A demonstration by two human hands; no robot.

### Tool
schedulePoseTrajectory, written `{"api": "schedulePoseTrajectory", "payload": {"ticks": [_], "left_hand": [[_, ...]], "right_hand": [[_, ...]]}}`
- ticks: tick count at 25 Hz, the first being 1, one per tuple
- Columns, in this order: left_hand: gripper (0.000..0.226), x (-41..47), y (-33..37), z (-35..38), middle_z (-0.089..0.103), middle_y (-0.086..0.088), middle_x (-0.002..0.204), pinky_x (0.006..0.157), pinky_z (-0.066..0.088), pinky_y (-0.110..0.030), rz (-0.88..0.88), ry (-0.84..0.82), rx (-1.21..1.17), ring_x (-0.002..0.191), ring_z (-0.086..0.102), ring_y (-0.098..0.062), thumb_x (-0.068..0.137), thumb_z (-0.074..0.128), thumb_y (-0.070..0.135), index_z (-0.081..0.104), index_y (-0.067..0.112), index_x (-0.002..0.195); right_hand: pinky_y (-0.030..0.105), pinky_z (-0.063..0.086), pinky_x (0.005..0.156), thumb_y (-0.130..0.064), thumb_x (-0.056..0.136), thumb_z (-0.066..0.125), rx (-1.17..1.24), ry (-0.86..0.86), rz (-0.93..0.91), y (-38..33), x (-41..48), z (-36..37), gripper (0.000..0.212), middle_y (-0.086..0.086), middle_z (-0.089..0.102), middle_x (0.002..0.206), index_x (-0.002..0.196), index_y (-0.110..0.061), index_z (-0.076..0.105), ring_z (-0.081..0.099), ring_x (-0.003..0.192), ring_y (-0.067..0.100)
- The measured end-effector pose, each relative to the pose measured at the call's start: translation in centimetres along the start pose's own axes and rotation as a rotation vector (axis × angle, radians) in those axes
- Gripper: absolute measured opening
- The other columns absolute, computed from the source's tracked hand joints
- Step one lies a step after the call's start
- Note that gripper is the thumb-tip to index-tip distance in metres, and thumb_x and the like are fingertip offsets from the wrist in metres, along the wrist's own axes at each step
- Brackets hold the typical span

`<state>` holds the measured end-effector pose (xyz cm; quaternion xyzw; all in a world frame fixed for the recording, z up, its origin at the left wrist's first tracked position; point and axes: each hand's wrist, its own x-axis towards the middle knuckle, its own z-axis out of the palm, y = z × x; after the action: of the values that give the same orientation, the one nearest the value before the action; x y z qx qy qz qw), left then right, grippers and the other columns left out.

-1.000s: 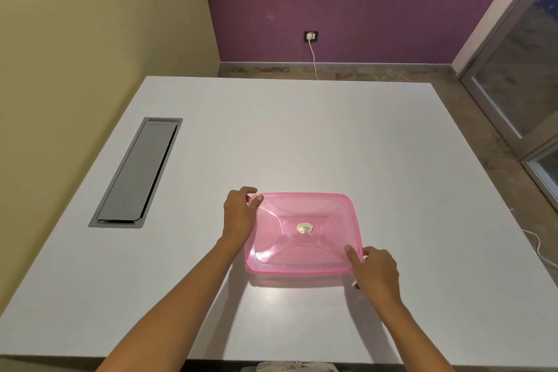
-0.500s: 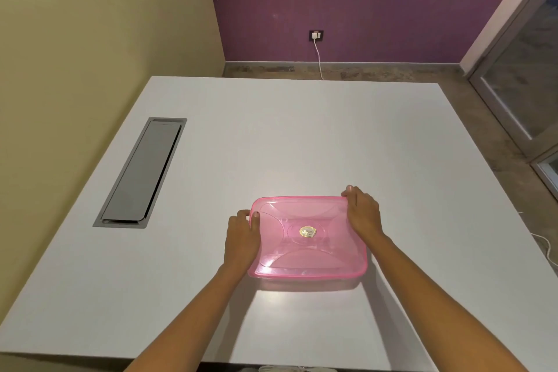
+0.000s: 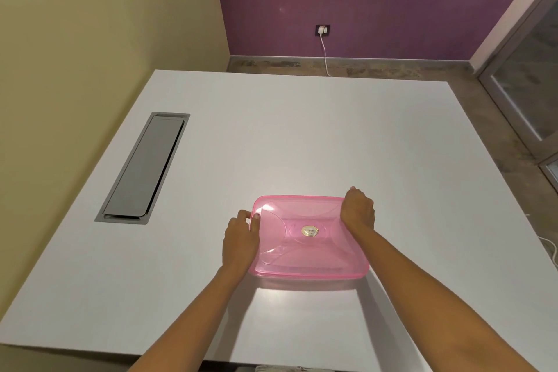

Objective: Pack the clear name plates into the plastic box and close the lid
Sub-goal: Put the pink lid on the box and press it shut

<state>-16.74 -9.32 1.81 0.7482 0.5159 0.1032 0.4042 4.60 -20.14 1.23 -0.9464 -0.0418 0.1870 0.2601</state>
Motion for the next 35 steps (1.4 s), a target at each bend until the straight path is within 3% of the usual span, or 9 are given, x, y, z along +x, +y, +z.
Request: {"api": "schedulePoseTrajectory", "payload": {"ticks": [7,12,16,19,22,25,29,32,35], "left_hand": [[0.045,3.2,2.2,0.1,0.059,-0.018,0.109,0.08,0.038,-0.036,-0.056,-0.03,0.045,0.102,0.054,-0.034,0.098,0.03,0.038,0.055,0.003,0.108],[0.036,7.0,4.9,1.0,0.056,-0.027,0.118,0.088,0.043,-0.043,-0.077,-0.135,0.26,0.11,0.052,-0.043,0.095,0.026,0.005,0.042,-0.004,0.127],[0.031,7.2,5.1,1.7,0.058,-0.025,0.114,0.079,0.044,-0.04,-0.109,-0.089,0.318,0.109,0.052,-0.042,0.091,0.028,-0.002,0.048,-0.004,0.114],[0.028,7.2,4.5,2.2,0.059,-0.026,0.11,0.082,0.048,-0.044,-0.092,-0.048,0.223,0.105,0.056,-0.041,0.092,0.029,0.0,0.053,-0.004,0.106],[0.033,7.1,5.0,1.9,0.061,-0.028,0.105,0.085,0.047,-0.047,-0.118,0.024,0.13,0.101,0.057,-0.042,0.097,0.028,0.013,0.056,0.0,0.086],[0.044,5.7,4.9,1.6,0.064,-0.02,0.099,0.078,0.044,-0.042,-0.073,0.094,0.161,0.093,0.058,-0.039,0.099,0.023,0.026,0.059,0.001,0.096],[0.037,1.3,1.9,1.6,0.057,-0.004,0.086,0.069,0.036,-0.036,-0.077,0.144,0.177,0.078,0.055,-0.032,0.097,0.021,0.041,0.045,0.013,0.092],[0.037,-0.7,0.8,1.9,0.046,0.004,0.066,0.064,0.036,-0.036,-0.089,0.165,0.183,0.066,0.049,-0.03,0.097,0.021,0.043,0.04,0.013,0.086],[0.036,-0.4,0.9,2.0,0.042,0.005,0.06,0.063,0.036,-0.036,-0.081,0.184,0.174,0.063,0.047,-0.031,0.098,0.022,0.038,0.04,0.011,0.084]], "right_hand": [[0.044,0.05,0.077,-0.007,0.096,0.027,-0.051,0.11,-0.092,0.4,-0.2,0.8,0.034,0.024,0.065,0.095,0.09,0.002,0.059,0.062,0.088,0.042],[0.043,0.051,0.074,-0.001,0.093,0.033,-0.121,0.144,-0.138,0.3,-0.5,0.7,0.025,0.023,0.064,0.093,0.09,0.002,0.058,0.062,0.086,0.042],[0.042,0.051,0.07,0.002,0.091,0.035,-0.157,0.154,-0.168,0.4,-0.5,0.7,0.022,0.022,0.065,0.09,0.087,0.001,0.057,0.062,0.084,0.041],[0.042,0.051,0.07,-0.002,0.094,0.032,-0.144,0.168,-0.155,0.3,-0.4,0.9,0.027,0.022,0.065,0.089,0.086,0.002,0.058,0.063,0.082,0.042],[0.041,0.051,0.068,0.001,0.093,0.034,-0.17,0.178,-0.166,0.4,-0.3,0.9,0.024,0.022,0.066,0.088,0.085,0.002,0.057,0.063,0.081,0.04],[0.039,0.05,0.066,0.003,0.091,0.035,-0.176,0.184,-0.175,0.4,-0.3,0.9,0.023,0.021,0.065,0.087,0.085,0.002,0.057,0.063,0.081,0.039],[0.04,0.051,0.067,0.002,0.092,0.034,-0.157,0.188,-0.181,0.5,-0.3,1.0,0.025,0.023,0.066,0.089,0.086,0.003,0.058,0.063,0.082,0.04],[0.039,0.05,0.067,0.002,0.092,0.034,-0.15,0.192,-0.184,0.5,-0.3,1.0,0.024,0.023,0.065,0.089,0.086,0.003,0.057,0.063,0.082,0.04],[0.039,0.049,0.065,0.002,0.092,0.035,-0.164,0.2,-0.189,0.5,-0.3,1.0,0.023,0.023,0.065,0.088,0.085,0.003,0.057,0.063,0.081,0.039]]}}
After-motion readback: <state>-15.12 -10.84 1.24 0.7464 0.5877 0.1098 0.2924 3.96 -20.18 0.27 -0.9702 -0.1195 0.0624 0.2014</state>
